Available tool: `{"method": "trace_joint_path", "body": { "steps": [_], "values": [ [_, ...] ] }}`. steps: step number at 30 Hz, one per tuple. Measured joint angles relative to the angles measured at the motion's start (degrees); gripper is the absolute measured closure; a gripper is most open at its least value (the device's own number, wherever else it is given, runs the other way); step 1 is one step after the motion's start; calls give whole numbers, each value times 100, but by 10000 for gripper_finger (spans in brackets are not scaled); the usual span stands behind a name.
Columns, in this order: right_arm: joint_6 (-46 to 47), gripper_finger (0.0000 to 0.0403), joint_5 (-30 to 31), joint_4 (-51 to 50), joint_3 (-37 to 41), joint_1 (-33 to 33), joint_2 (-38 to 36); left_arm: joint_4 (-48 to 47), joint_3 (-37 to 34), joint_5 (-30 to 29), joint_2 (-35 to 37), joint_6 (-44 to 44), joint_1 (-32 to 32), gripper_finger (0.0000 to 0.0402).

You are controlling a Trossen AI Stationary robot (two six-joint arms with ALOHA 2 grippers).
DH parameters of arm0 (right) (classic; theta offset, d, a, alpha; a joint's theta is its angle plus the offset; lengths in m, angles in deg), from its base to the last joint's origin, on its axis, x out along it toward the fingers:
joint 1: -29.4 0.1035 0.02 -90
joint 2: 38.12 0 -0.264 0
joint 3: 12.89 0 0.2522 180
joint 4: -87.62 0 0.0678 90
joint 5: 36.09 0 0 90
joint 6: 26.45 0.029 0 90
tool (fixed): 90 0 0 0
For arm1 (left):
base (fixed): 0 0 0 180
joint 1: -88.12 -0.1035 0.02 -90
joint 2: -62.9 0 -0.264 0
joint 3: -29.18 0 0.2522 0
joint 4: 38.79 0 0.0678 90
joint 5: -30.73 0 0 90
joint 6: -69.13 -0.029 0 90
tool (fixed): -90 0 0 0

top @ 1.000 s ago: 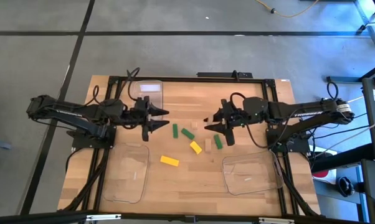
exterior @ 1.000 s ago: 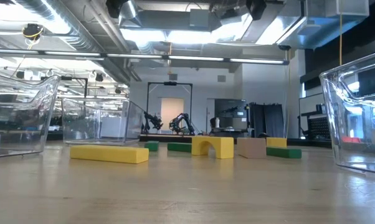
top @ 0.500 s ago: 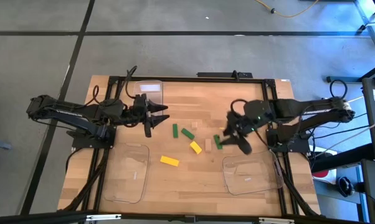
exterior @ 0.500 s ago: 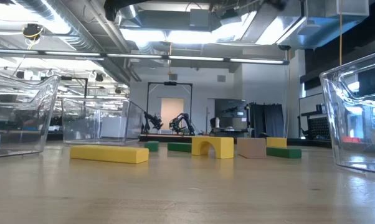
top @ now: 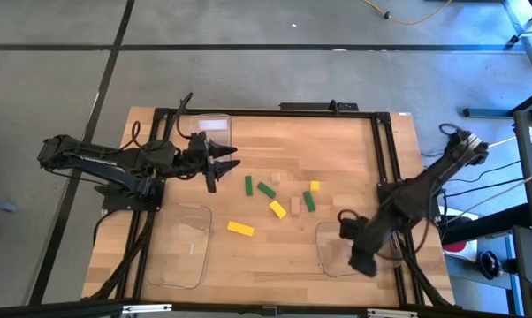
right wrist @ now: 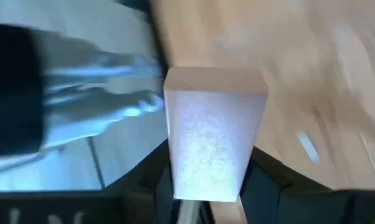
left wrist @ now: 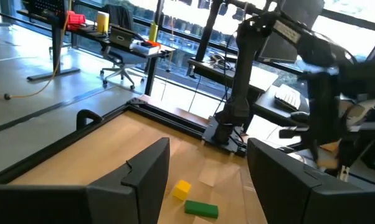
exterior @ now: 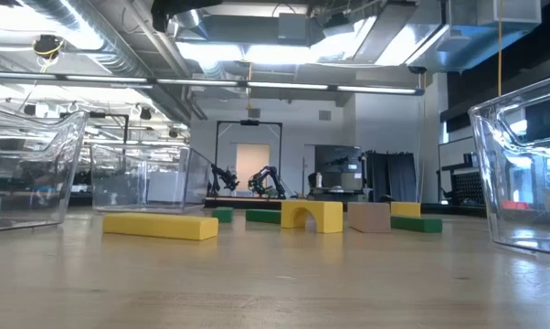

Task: Sort & place blocks by color
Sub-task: Put the bottom left brown block into the bottom right transparent bin

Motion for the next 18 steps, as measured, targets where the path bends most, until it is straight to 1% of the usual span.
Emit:
{"method": "trace_joint_path", "body": {
  "steps": [4, 9, 14, 18],
  "values": [
    [1653, 268, 162, -185, 290, 50, 363, 1, 2, -169, 0, 0, -2, 197],
    [2847, 268, 329, -208, 645, 67, 735, 0, 2, -342, 0, -4, -2, 197],
    [3601, 267, 417, -161, 988, 63, 1002, 1, 5, -389, 0, -4, 0, 197],
    [3978, 267, 417, 57, 1242, 65, 1118, 0, 7, -389, 0, -4, -2, 197]
  ]
}}
